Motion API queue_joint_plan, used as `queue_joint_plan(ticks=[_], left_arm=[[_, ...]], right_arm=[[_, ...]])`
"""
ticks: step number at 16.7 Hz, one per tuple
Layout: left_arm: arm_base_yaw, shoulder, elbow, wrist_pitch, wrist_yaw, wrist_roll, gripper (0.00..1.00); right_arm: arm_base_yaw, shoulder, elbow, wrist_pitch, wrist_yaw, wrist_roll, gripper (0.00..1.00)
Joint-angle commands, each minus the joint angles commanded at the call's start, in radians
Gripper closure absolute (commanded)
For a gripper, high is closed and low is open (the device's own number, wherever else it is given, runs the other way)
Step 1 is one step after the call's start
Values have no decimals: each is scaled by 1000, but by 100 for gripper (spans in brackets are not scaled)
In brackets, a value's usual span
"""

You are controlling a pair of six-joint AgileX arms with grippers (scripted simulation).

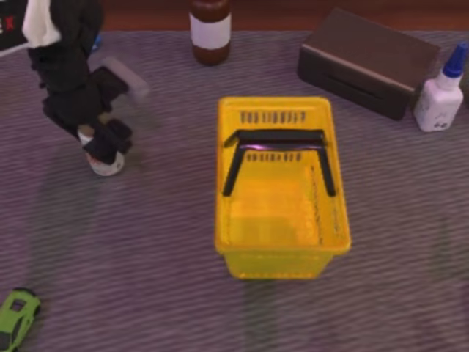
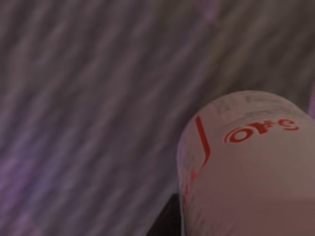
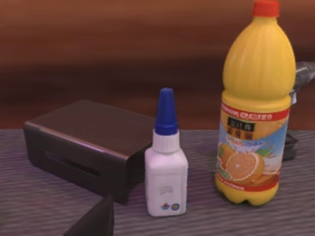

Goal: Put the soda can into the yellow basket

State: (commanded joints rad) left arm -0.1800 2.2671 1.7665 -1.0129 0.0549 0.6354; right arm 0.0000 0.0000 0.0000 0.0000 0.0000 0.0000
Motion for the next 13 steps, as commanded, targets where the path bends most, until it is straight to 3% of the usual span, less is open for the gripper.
queue_joint_plan(ticks=[2, 5, 13], left_arm=[[-10, -5, -18, 94, 72, -31, 100], [-29, -14, -63, 309, 224, -102, 100], [-90, -61, -260, 1092, 759, -377, 100]], right_arm=[[0, 0, 0, 0, 0, 0, 0], [0, 0, 0, 0, 0, 0, 0], [0, 0, 0, 0, 0, 0, 0]])
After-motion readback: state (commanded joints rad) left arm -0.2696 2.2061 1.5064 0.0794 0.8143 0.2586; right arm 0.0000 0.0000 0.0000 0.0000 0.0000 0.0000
